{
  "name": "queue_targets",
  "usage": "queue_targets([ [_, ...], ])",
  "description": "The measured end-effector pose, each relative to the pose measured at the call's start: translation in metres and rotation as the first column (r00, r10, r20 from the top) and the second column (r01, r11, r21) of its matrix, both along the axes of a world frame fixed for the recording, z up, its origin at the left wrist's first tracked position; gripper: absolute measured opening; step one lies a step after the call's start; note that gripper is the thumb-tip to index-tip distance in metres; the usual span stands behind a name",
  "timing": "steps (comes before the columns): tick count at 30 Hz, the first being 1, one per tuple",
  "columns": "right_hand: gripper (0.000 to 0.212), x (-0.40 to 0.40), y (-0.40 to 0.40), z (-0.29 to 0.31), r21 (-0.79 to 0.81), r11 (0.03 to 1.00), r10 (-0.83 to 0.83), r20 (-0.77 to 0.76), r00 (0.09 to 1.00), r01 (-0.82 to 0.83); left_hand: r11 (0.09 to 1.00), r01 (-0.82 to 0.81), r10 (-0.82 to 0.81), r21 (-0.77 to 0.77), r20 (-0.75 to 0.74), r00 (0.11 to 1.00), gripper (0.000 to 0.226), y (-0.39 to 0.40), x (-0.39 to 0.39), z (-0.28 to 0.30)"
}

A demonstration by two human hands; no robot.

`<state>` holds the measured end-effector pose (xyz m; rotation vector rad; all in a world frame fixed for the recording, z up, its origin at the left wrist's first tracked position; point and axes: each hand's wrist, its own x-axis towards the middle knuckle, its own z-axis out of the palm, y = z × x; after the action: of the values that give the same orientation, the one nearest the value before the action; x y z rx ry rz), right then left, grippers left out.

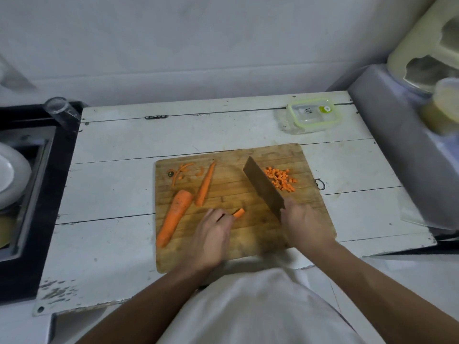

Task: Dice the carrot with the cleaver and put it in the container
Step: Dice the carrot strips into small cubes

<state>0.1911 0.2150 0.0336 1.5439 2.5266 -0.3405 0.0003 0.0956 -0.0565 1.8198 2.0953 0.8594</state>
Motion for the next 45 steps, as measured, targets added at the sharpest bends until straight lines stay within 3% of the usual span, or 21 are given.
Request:
queue_targets([
  [8, 0.017, 0.020, -0.003, 0.009, 0.017, 1.000, 0.005, -0.045, 0.999, -0.004, 0.994, 0.092, -0.091, 0.052, -0.021, 0.996, 0.019, 0.036, 0.010, 0.004],
  [13, 0.003, 0.026, -0.039, 0.007, 0.000, 0.998, 0.070, 0.029, 0.997, -0.070, 0.992, 0.124, -0.122, 0.033, -0.040, 0.992, 0.026, 0.035, 0.007, 0.004],
  [19, 0.032, 0.008, -0.045, 0.006, -0.028, 0.990, 0.141, 0.139, 0.980, -0.139, 0.993, 0.121, -0.120, 0.000, -0.055, 0.991, 0.024, 0.037, 0.006, 0.000],
  [23, 0.011, -0.009, -0.025, -0.002, -0.005, 0.999, 0.054, 0.003, 0.999, -0.054, 0.991, 0.132, -0.132, -0.007, -0.072, 0.989, 0.030, 0.032, 0.005, 0.002],
  [29, 0.008, 0.014, -0.039, 0.008, 0.027, 0.997, 0.072, -0.009, 0.997, -0.072, 0.997, 0.083, -0.083, -0.004, -0.012, 0.996, 0.035, 0.007, 0.001, 0.005],
  [36, 0.037, 0.013, -0.052, 0.003, 0.034, 0.992, 0.120, 0.092, 0.989, -0.123, 0.981, 0.191, -0.191, -0.019, -0.178, 0.965, 0.038, 0.009, -0.004, 0.000],
  [41, 0.010, -0.017, -0.031, 0.001, -0.002, 0.998, 0.058, 0.015, 0.998, -0.058, 0.986, 0.167, -0.168, -0.019, -0.176, 0.970, 0.040, 0.010, -0.004, 0.000],
  [45, 0.003, -0.014, -0.032, 0.008, 0.014, 0.999, 0.041, -0.045, 0.998, -0.041, 0.989, 0.142, -0.147, -0.038, -0.169, 0.975, 0.044, 0.006, -0.003, 0.002],
])
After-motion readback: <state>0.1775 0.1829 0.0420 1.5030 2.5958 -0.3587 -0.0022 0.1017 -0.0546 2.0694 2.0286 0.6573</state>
